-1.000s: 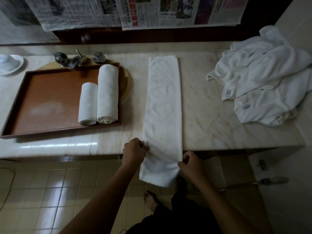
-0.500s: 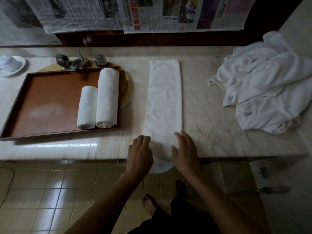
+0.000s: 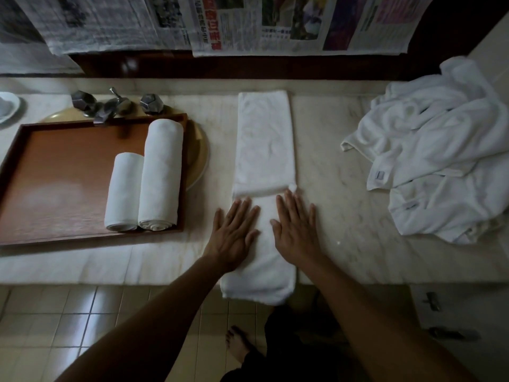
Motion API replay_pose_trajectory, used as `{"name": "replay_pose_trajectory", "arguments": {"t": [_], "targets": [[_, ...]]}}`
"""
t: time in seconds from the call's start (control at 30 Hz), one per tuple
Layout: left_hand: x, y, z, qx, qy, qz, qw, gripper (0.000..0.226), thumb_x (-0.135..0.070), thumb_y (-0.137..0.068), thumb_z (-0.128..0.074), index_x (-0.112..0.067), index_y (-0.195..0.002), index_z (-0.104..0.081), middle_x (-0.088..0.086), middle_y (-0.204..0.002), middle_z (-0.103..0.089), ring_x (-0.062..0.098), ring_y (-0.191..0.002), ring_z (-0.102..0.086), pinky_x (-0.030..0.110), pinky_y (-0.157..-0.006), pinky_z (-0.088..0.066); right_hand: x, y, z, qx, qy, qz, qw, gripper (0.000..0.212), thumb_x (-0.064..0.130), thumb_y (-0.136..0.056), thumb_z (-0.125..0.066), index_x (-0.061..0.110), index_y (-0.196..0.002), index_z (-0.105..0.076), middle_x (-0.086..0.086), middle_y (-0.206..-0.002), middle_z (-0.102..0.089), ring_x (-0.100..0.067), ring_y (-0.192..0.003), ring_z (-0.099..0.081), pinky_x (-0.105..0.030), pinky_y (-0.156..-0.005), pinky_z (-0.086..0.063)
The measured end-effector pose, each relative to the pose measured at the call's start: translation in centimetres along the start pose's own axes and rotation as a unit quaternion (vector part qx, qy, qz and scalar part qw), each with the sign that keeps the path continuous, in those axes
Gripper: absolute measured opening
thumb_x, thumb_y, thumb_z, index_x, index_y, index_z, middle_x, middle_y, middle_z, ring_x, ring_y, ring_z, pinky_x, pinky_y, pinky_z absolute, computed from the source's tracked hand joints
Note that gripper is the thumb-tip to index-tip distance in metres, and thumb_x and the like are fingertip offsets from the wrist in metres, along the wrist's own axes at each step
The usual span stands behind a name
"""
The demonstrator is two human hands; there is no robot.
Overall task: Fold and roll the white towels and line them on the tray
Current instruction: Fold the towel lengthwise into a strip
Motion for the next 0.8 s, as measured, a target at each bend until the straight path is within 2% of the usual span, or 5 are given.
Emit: {"name": "replay_pose_trajectory", "arguments": {"t": [0.43,0.53,0.67,0.73,0.8], "targets": [[3.4,-13.4,2.6,-0.018,0.008,0.03,0.999,0.064,-0.059,-0.106,-0.012,-0.034,-0.163,0.001,-0.004,-0.171,0.01,0.016,-0.157,0.013,0.049,-0.123,0.013,-4.2,-14.9,0.8,-0.021,0.004,0.032,0.999,0.061,0.047,-0.106,-0.025,0.017,-0.16,-0.031,-0.007,-0.169,-0.022,-0.028,-0.155,-0.02,-0.063,-0.121,-0.013],[3.3,-15.0,3.3,-0.018,0.004,0.037,0.999,0.064,-0.056,-0.106,-0.011,-0.031,-0.164,-0.002,-0.002,-0.171,0.007,0.019,-0.158,0.01,0.052,-0.125,0.01,-4.4,-16.8,1.4,-0.037,0.013,0.025,0.999,0.054,0.042,-0.107,-0.036,0.021,-0.158,-0.036,-0.009,-0.166,-0.029,-0.031,-0.153,-0.024,-0.064,-0.121,-0.015],[1.1,-11.8,4.1,-0.088,0.052,0.089,0.991,0.058,-0.037,-0.108,-0.023,-0.024,-0.164,-0.013,-0.001,-0.171,-0.003,0.017,-0.158,0.006,0.054,-0.126,0.005,-4.3,-14.1,3.7,-0.08,-0.055,-0.016,0.995,0.062,0.024,-0.104,-0.044,0.024,-0.162,-0.023,-0.004,-0.169,-0.02,-0.026,-0.157,-0.011,-0.059,-0.123,-0.014],[-0.8,-8.5,3.1,-0.09,0.086,0.081,0.989,0.058,-0.035,-0.107,-0.021,-0.022,-0.164,-0.016,-0.001,-0.171,-0.005,0.017,-0.158,0.004,0.056,-0.126,0.001,-2.9,-10.3,3.6,-0.071,-0.079,-0.016,0.994,0.063,0.024,-0.103,-0.044,0.02,-0.162,-0.023,-0.005,-0.17,-0.016,-0.025,-0.158,-0.007,-0.058,-0.124,-0.013],[-2.1,-5.9,1.5,-0.065,0.101,0.054,0.991,0.059,-0.041,-0.108,-0.018,-0.022,-0.164,-0.017,-0.002,-0.172,-0.004,0.019,-0.159,0.001,0.061,-0.124,-0.006,-1.1,-6.3,2.1,-0.034,-0.047,0.029,0.998,0.063,0.032,-0.103,-0.044,0.018,-0.162,-0.025,-0.006,-0.171,-0.014,-0.026,-0.158,-0.007,-0.061,-0.123,-0.014]]}}
Point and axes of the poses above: each hand's wrist, its own y-axis away from the middle knuckle, its own z-axis out of the back of the hand, x = y × z, the point moved 5 cm from there along -y, towards the middle knuckle
